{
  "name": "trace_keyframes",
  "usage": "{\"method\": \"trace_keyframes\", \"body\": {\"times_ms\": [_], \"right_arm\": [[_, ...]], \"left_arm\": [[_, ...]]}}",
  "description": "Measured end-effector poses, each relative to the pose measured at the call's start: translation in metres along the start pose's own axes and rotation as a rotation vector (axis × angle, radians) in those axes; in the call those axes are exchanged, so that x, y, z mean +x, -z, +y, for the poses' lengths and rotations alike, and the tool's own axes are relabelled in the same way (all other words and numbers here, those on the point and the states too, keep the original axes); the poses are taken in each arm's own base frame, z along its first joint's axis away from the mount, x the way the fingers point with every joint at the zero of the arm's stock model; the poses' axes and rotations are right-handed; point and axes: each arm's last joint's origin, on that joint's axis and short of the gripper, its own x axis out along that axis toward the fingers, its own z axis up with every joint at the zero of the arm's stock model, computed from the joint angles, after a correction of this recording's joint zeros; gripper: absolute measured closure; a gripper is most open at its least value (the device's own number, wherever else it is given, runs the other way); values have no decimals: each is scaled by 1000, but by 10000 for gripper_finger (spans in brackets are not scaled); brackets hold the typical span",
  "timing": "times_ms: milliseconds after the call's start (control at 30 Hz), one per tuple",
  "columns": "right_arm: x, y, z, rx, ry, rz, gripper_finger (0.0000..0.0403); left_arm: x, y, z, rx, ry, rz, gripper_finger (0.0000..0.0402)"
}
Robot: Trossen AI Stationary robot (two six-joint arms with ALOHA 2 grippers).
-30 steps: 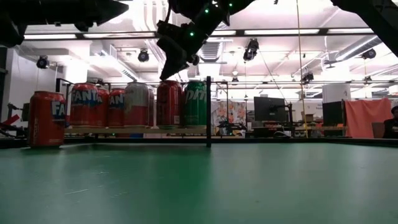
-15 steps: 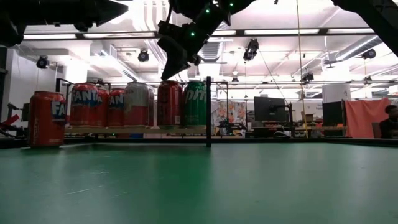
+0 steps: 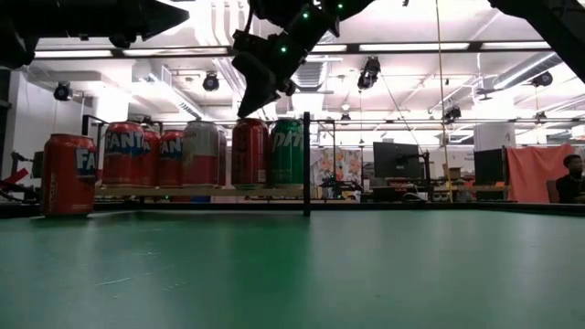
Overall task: Place canned beverage on shelf
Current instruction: Put the red soda can on the shelf aligned with the other red soda can
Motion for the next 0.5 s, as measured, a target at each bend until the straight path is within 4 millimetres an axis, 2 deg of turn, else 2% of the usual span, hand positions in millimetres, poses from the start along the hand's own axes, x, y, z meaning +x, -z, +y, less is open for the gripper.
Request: {"method": "trace_keyframes", "body": {"times_ms": [333,500], "right_arm": [[-11,-5,-1,-3,4,-28,390],[-24,-12,2,-1,-2,-60,390]], "left_arm": [[0,0,0,-2,0,1,402],[0,1,-1,-24,5,10,402]]}}
